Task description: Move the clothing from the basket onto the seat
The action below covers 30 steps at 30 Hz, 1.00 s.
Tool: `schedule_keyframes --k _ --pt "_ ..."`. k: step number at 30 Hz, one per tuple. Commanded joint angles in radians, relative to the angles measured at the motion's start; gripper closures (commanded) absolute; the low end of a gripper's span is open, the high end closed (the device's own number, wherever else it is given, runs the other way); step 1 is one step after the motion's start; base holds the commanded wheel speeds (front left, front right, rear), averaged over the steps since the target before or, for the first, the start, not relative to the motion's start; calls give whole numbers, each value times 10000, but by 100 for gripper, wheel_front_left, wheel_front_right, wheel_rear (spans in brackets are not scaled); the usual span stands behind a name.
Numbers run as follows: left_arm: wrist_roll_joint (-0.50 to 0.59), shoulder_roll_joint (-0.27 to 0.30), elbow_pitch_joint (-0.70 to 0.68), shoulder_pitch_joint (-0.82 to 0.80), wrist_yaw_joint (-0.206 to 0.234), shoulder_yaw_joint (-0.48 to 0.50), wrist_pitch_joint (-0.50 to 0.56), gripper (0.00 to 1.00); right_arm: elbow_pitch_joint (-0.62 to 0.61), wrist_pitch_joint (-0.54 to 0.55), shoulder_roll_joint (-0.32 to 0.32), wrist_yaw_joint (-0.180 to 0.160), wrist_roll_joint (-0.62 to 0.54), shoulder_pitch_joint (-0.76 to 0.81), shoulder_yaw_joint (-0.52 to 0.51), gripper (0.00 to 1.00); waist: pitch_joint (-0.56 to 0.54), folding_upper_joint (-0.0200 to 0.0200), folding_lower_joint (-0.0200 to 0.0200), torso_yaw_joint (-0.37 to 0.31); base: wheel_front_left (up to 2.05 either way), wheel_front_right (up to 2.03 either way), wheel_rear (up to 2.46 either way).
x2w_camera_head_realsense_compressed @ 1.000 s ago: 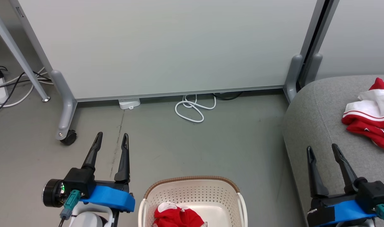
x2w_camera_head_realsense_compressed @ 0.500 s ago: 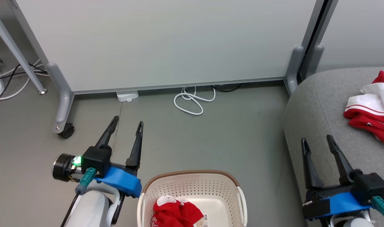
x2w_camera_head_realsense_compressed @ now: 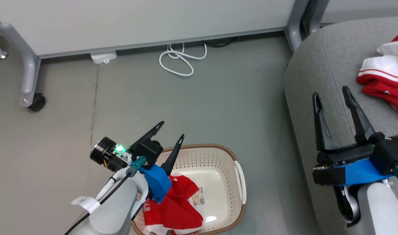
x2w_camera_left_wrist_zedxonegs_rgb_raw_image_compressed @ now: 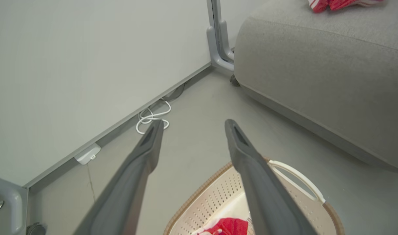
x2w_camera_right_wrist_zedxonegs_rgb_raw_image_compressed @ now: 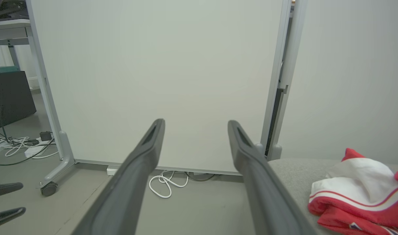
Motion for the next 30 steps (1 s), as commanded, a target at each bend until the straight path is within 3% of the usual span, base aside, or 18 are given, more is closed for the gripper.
schedule_keyframes --k 1,16,24,30 --pt "-154 46 318 -312 4 -301 -27 0 -81 1 -84 5 -69 -291 25 0 724 0 -2 -328 0 0 0" --pt "-1457 83 3722 -2500 1 -3950 265 0 -458 1 -327 5 47 -2061 430 0 3702 0 -2 -850 0 0 0" --pt "-2038 212 4383 -3440 1 -5977 1152 0 -723 1 -360 5 27 -2685 506 0 5038 0 -2 -998 0 0 0" --pt "-2183 372 4475 -3834 0 -6697 2151 0 -872 0 -412 5 14 -2960 464 0 5784 0 -2 -1109 0 0 0"
